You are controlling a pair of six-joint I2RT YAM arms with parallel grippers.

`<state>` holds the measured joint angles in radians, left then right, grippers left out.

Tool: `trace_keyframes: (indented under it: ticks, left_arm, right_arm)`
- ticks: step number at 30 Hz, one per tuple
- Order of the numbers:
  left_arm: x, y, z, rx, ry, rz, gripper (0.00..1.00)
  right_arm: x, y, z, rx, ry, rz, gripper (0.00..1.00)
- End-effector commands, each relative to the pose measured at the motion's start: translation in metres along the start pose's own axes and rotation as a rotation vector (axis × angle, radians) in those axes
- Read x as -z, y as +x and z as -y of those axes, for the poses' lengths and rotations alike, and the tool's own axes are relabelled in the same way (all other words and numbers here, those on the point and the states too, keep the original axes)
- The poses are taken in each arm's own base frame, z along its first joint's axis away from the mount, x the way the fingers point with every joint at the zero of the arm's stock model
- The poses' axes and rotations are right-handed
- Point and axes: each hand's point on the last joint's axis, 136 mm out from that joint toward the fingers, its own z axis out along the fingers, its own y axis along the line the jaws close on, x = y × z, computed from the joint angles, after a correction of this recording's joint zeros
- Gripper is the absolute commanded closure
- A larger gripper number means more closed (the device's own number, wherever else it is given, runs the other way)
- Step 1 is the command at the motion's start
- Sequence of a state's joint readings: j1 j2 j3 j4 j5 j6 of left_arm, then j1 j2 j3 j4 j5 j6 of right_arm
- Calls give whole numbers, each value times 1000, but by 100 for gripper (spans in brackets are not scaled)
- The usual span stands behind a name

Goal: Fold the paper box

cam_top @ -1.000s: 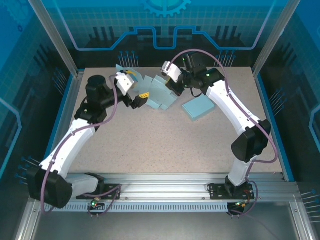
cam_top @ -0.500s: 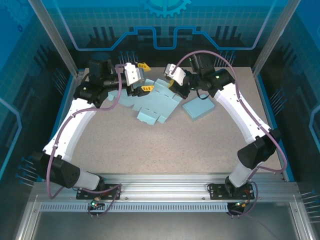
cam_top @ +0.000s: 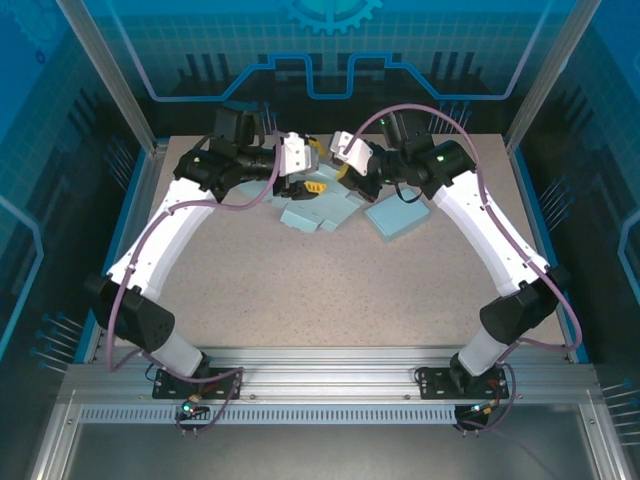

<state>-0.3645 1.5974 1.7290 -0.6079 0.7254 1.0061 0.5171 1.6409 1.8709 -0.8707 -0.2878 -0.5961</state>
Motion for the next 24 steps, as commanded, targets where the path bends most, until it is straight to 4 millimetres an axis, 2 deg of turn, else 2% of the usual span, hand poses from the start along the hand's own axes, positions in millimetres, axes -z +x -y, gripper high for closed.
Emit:
trace_keyframes:
  ticks: [1, 4, 7, 9, 17, 20, 24]
  left_arm:
    - [-4, 2, 2, -28, 19, -39, 47]
    - [-4, 2, 1, -33, 18, -49, 53]
    - [-3, 3, 2, -34, 17, -61, 66]
    - [-1, 4, 3, -36, 17, -76, 71]
    - [5, 7, 10, -29, 15, -105, 100]
    - [9, 3, 10, -33, -6, -95, 100]
    - [19, -7, 10, -32, -54, -44, 100]
  right_arm:
    - [10, -5, -11, 33, 1, -1, 100]
    - [11, -5, -12, 44, 10, -11, 100]
    - [15, -5, -13, 51, 22, -11, 100]
    - [16, -6, -13, 52, 25, -8, 100]
    - [19, -10, -19, 51, 21, 17, 100]
    - [19, -9, -21, 46, 25, 18, 100]
    - [22, -6, -22, 39, 43, 26, 77]
